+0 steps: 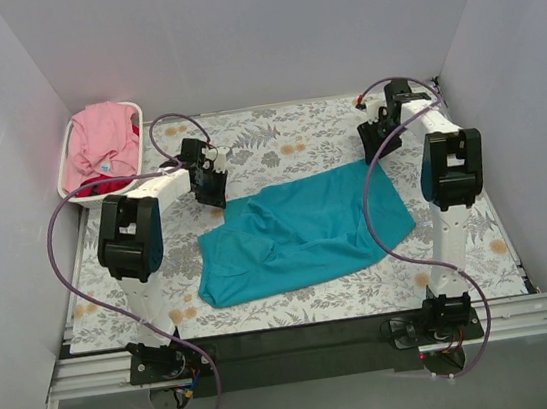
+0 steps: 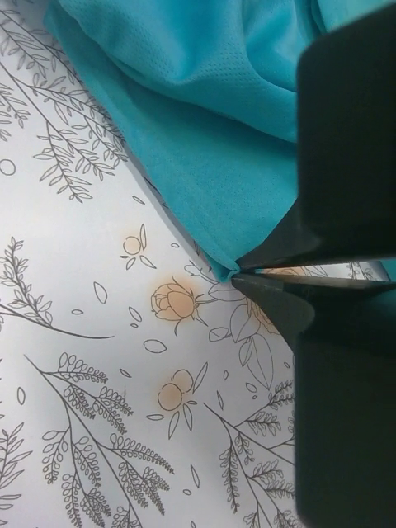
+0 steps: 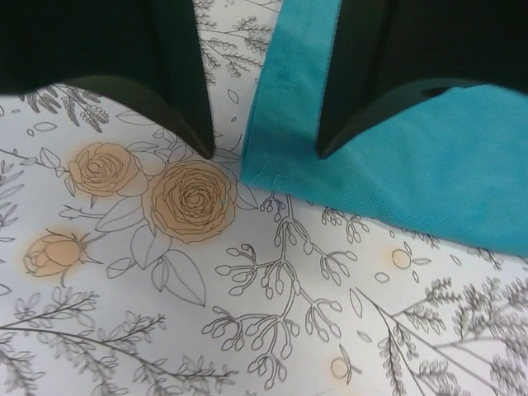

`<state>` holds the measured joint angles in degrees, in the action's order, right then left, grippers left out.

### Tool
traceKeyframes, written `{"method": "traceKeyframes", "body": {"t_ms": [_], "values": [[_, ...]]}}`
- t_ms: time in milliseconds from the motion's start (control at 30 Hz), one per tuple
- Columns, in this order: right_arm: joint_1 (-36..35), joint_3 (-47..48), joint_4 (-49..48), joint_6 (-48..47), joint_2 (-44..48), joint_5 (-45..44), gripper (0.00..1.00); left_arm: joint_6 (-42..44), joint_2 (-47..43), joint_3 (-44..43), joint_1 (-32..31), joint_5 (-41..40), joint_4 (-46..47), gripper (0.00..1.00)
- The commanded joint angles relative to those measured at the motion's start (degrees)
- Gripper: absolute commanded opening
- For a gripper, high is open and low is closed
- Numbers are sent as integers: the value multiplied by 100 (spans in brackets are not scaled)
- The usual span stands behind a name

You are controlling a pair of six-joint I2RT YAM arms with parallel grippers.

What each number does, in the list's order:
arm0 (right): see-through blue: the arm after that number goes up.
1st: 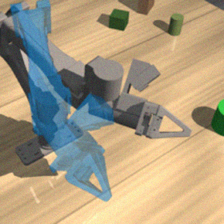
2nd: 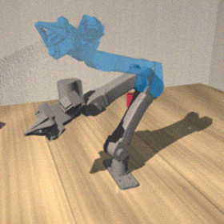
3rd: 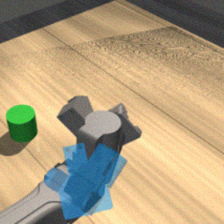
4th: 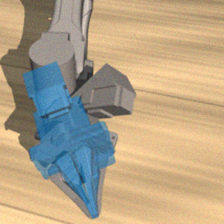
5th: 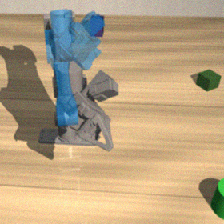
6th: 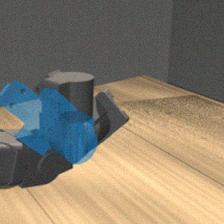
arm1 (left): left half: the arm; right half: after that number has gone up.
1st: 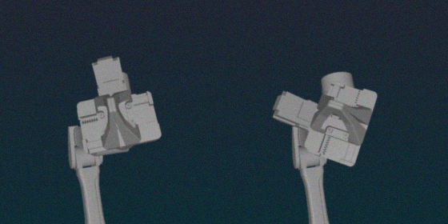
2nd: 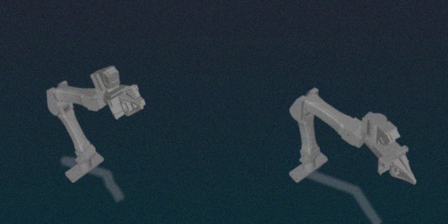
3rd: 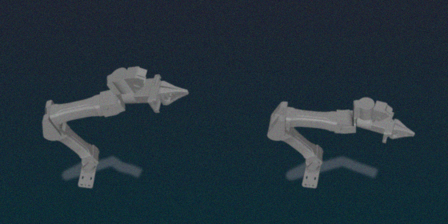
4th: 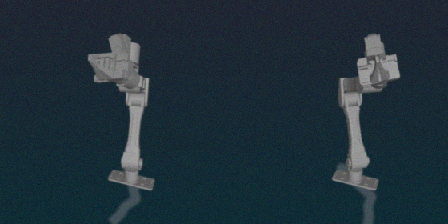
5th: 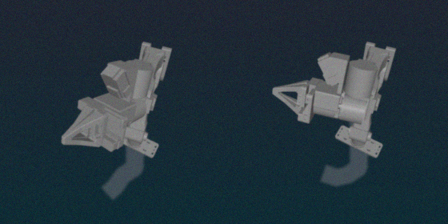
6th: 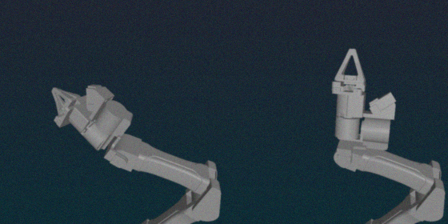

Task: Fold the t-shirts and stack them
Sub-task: Flatten the tshirt out

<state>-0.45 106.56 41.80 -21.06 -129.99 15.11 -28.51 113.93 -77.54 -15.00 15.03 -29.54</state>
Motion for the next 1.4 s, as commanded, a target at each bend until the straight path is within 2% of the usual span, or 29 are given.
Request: {"method": "traceKeyframes", "body": {"t_ms": [0,100,133,167,367,467,633,700,733,867,933,967,1000,1033,1133,1233,1367], "values": [[-8,-48,12,41,35,290,52,-75,24,-130,-3,-175,-25,3],[149,-223,4,49,123,588,30,-181,-20,-445,155,-123,-130,0],[194,-224,12,75,184,615,12,-224,-55,-560,321,-1,-166,0],[220,-189,30,93,211,642,2,-277,-64,-839,418,61,-210,0],[510,5,214,-3,703,1028,1,-112,-493,-1597,850,570,-447,0],[537,-153,302,-258,1063,1257,1,134,-914,-1511,868,921,-535,0],[537,-1329,373,-978,2029,1530,1,943,-2030,-431,894,1581,-798,0],[546,-1812,381,-1520,2589,1486,1,1346,-2836,8,955,1932,-1079,0],[554,-2415,381,-1715,2785,1451,1,1836,-3146,498,990,2003,-1211,0],[572,-3877,364,-2832,3664,1135,1,3059,-4246,1669,1087,1890,-2079,0],[572,-4448,364,-3236,3876,836,1,3343,-4580,2231,1096,1707,-2266,0],[581,-4547,381,-3273,3868,748,7,3474,-4642,2391,1096,1610,-2275,0],[590,-4618,399,-3316,3815,669,18,3493,-4678,2523,1096,1522,-2249,0],[651,-4653,434,-3334,3789,694,39,3502,-4687,2637,1096,1486,-2232,0],[826,-4443,662,-3256,3701,1054,61,3432,-4556,2840,1096,1398,-2083,0],[871,-3987,1066,-3063,3630,1493,63,3230,-4371,2797,1096,1415,-1924,0],[862,-3634,1207,-2773,3630,1697,60,3054,-4169,2586,1096,1486,-1845,0]]}}
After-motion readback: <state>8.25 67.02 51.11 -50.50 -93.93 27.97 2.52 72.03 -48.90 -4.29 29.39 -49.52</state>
